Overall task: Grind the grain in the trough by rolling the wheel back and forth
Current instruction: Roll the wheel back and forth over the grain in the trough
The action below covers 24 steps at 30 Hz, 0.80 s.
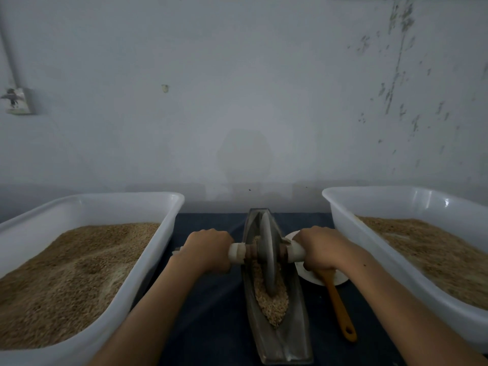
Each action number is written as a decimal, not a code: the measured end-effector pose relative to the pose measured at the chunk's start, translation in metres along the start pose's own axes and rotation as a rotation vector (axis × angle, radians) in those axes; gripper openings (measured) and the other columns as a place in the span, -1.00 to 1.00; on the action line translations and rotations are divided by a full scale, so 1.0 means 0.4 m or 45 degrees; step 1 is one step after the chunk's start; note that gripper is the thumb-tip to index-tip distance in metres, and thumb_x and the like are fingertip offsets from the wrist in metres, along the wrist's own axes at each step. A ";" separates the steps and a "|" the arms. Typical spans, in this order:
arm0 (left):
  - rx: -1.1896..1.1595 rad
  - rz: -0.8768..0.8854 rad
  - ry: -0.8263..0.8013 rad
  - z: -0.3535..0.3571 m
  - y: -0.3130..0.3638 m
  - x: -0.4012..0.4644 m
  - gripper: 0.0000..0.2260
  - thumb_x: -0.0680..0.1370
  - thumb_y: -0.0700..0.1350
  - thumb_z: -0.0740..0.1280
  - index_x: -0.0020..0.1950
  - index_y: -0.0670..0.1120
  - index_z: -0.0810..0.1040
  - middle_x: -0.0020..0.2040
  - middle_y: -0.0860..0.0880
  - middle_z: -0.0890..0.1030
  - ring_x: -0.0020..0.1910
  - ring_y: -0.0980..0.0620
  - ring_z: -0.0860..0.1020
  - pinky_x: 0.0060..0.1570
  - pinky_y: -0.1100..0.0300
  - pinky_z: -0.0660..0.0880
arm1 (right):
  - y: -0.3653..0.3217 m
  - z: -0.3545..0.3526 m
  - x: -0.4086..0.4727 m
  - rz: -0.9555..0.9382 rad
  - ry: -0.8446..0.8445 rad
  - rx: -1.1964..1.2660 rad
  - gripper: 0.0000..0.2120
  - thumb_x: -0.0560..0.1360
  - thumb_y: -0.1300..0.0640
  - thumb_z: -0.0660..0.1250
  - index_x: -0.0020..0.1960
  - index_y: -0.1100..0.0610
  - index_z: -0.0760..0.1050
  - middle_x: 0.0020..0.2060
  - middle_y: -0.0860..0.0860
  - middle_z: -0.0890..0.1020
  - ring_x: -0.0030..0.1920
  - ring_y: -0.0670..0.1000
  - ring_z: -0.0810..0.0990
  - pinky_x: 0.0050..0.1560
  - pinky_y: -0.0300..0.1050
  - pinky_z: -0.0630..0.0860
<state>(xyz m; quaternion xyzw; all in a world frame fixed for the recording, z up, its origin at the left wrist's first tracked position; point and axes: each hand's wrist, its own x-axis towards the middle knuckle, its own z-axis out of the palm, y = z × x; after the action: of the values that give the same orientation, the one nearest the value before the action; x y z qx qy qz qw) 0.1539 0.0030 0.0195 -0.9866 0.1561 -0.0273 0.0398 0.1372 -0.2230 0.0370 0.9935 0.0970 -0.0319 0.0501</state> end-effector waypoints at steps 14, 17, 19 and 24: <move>-0.045 -0.068 0.342 0.033 -0.004 0.004 -0.88 0.50 0.00 0.31 -0.09 0.07 0.36 -0.10 0.06 0.56 -0.21 0.09 0.42 -0.18 0.18 0.32 | -0.012 0.032 0.019 -0.004 0.423 -0.043 -0.84 0.50 0.19 0.27 0.05 0.00 0.43 0.01 0.01 0.59 0.03 0.07 0.57 -0.12 -0.11 0.35; -0.073 -0.034 0.207 0.022 -0.006 0.002 -0.87 0.49 -0.03 0.33 0.01 0.03 0.47 -0.04 0.04 0.59 -0.12 0.05 0.52 -0.12 0.17 0.39 | -0.009 0.023 0.017 -0.019 0.347 -0.065 -0.83 0.50 0.17 0.28 0.07 0.00 0.46 0.02 0.01 0.59 0.03 0.05 0.56 -0.09 -0.12 0.38; -0.076 -0.012 0.081 0.008 -0.007 0.000 -0.83 0.47 -0.05 0.35 0.05 0.01 0.51 -0.03 0.01 0.60 -0.06 0.03 0.56 -0.08 0.16 0.45 | -0.004 0.013 0.014 -0.035 0.214 -0.058 -0.78 0.48 0.15 0.32 0.12 0.01 0.48 0.02 0.01 0.59 0.01 0.03 0.57 -0.09 -0.13 0.41; -0.117 0.003 -0.152 -0.016 0.002 -0.006 -0.77 0.45 -0.05 0.41 0.09 -0.02 0.52 0.00 -0.02 0.60 -0.05 0.01 0.55 -0.01 0.13 0.48 | 0.009 -0.007 0.001 -0.037 -0.081 0.016 -0.64 0.44 0.11 0.40 0.22 0.04 0.48 0.05 0.03 0.60 0.02 0.03 0.58 0.01 -0.10 0.51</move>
<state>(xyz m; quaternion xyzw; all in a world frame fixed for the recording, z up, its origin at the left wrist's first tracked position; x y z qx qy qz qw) 0.1508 0.0027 0.0256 -0.9870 0.1559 0.0388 0.0035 0.1386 -0.2261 0.0401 0.9908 0.1096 -0.0649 0.0464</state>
